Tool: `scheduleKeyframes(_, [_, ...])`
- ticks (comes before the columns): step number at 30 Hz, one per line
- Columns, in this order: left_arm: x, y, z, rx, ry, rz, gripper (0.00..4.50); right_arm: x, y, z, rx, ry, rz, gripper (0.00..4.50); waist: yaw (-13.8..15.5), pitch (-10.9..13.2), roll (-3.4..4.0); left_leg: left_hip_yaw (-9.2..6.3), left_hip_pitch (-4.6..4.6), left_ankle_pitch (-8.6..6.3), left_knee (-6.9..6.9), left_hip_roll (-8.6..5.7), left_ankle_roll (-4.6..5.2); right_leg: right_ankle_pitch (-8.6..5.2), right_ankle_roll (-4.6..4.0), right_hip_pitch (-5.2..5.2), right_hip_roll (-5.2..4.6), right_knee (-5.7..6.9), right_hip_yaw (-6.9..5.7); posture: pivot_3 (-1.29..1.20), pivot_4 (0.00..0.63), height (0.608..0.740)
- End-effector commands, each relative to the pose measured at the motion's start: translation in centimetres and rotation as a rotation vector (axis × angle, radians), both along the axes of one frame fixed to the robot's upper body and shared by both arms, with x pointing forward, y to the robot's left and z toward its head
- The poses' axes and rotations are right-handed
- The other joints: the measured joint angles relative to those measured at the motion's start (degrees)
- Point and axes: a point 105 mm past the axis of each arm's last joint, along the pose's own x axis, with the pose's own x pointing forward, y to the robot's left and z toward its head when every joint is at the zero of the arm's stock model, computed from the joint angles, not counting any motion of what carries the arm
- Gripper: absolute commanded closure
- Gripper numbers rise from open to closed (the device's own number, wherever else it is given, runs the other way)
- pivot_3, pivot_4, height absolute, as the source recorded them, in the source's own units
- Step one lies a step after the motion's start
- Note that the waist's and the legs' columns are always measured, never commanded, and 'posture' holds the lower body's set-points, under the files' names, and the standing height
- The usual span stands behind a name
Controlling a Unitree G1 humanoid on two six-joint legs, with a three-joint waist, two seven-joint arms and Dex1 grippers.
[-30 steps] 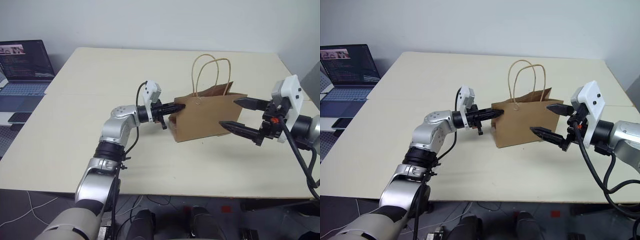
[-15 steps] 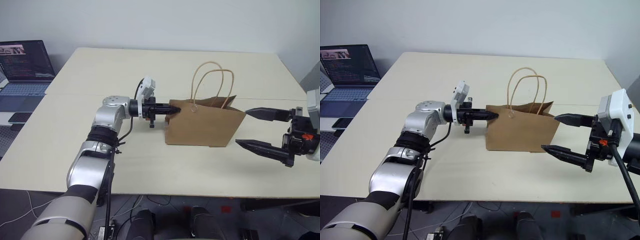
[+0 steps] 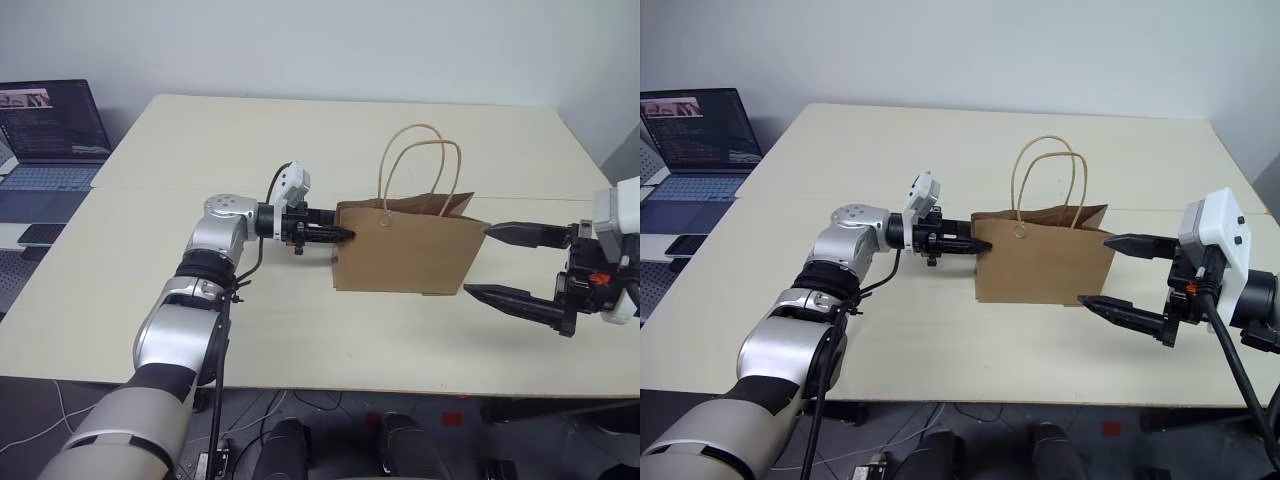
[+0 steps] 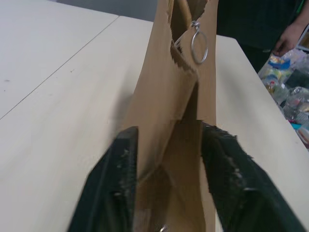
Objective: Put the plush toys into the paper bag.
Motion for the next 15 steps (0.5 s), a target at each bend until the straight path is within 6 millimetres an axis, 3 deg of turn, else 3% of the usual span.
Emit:
scheduleKeyframes(1, [0.1, 0.8, 1.0, 0.044, -0.073, 0.010, 1.32, 0.4, -0.1, 1.1, 0.000, -0.067, 0.000, 0.00, -0.04, 0.00, 0.00, 0.00, 0.00, 0.00, 0.00, 0.00, 0.00, 0.00, 0.00, 0.00, 0.00, 0.01, 0.00, 0.00, 0.150, 0.740])
scheduleKeyframes(2, [0.2, 1.3, 0.8, 0.058, -0.076, 0.029, 1.02, 0.6, -0.2, 1.1, -0.003, -0.071, -0.005, 0.00, -0.09, 0.00, 0.00, 0.00, 0.00, 0.00, 0.00, 0.00, 0.00, 0.00, 0.00, 0.00, 0.00, 0.00, 0.01, 0.00, 0.150, 0.740])
scheduleKeyframes(9, [0.1, 5.6, 1.5, 0.102, -0.152, 0.171, 1.02, 2.2, -2.2, 1.9, -0.064, -0.114, -0.033, 0.00, -0.27, 0.00, 0.00, 0.06, 0.04, 0.00, -0.01, 0.06, 0.00, 0.00, 0.00, -0.03, 0.00, 0.03, 0.04, 0.00, 0.150, 0.740])
scheduleKeyframes(15, [-2.9, 11.4, 2.1, 0.314, -0.243, 0.315, 1.02, 3.5, -5.0, 2.4, -0.169, -0.112, -0.005, 0.00, -0.34, 0.00, 0.01, 0.10, 0.08, 0.00, -0.04, 0.18, 0.00, 0.00, 0.00, -0.05, -0.01, 0.02, 0.04, 0.00, 0.150, 0.740])
